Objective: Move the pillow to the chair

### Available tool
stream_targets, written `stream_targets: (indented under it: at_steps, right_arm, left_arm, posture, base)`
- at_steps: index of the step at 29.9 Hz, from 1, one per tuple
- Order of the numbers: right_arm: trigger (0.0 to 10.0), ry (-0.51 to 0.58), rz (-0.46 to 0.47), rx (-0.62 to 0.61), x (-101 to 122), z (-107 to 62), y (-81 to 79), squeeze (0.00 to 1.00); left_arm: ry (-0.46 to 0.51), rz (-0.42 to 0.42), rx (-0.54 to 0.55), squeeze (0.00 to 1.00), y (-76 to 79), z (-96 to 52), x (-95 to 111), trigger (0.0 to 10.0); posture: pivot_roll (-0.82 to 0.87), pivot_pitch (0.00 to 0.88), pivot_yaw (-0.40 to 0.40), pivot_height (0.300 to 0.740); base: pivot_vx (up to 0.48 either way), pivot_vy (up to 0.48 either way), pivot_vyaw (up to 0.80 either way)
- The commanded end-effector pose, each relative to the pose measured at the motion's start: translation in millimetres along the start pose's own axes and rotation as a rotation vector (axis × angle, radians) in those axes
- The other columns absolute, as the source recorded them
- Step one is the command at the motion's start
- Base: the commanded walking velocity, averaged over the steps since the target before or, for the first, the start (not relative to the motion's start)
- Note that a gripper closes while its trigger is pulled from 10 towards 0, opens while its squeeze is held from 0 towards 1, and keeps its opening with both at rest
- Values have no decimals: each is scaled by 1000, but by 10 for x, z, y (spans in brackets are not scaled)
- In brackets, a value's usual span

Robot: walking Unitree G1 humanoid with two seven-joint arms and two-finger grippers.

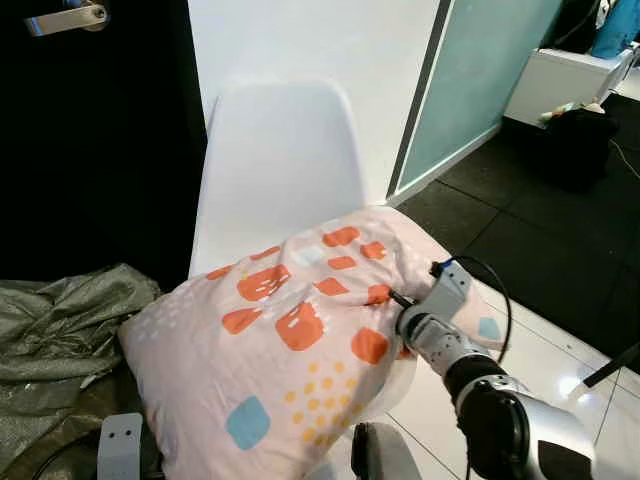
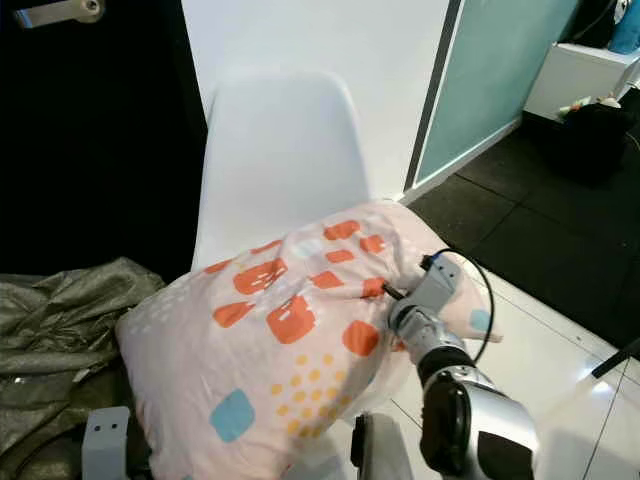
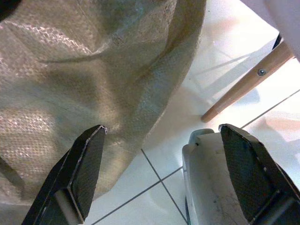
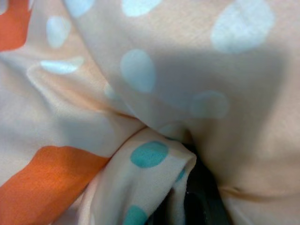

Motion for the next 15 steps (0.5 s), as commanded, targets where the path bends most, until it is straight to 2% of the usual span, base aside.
stream_targets:
  at_steps: [1,3,4,7,10,12,15]
  right_arm:
    - [10000,47,1,77,122,-5,-243,0]
    - [10000,40,-23,131,45,-9,-419,0]
    - [10000,40,-23,131,45,-9,-419,0]
    - [10000,65,-58,214,104,-32,-629,0]
    - [10000,76,-77,236,136,-41,-674,0]
    - [10000,88,-92,254,196,-49,-694,1000]
    - [10000,97,-120,250,244,-51,-667,1000]
  left_arm:
    - [-3,20,10,0,-35,-17,-33,10000]
    - [4,40,53,0,-84,-17,-17,10000]
    - [4,40,53,0,-84,-17,-17,10000]
    - [12,55,91,0,-127,-21,-1,10000]
    - [14,60,99,0,-135,-22,3,10000]
    - [15,67,113,0,-148,-25,3,10000]
    - [16,74,124,0,-158,-18,19,10000]
  posture:
    - [-58,101,-62,556]
    - [-42,108,-62,556]
    - [-42,108,-62,556]
    - [-35,110,-62,556]
    - [-33,111,-65,556]
    - [-31,112,-68,556]
    - [-26,122,-73,556]
  base:
    - [0,0,0]
    - [0,0,0]
    - [0,0,0]
    - [0,0,0]
    - [0,0,0]
    - [0,0,0]
    - [0,0,0]
Point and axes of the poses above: a point about 5 cm out from each wrist's last joint towards the gripper, its own z axis pointing out of the wrist towards the gripper, its own x axis along the axis of the wrist's last joint, y = z × x, the point moved 6 cm from there along z, pointing out of the wrist towards the gripper, and after that the axes turned 7 degrees about z, right-handed, at the moved point
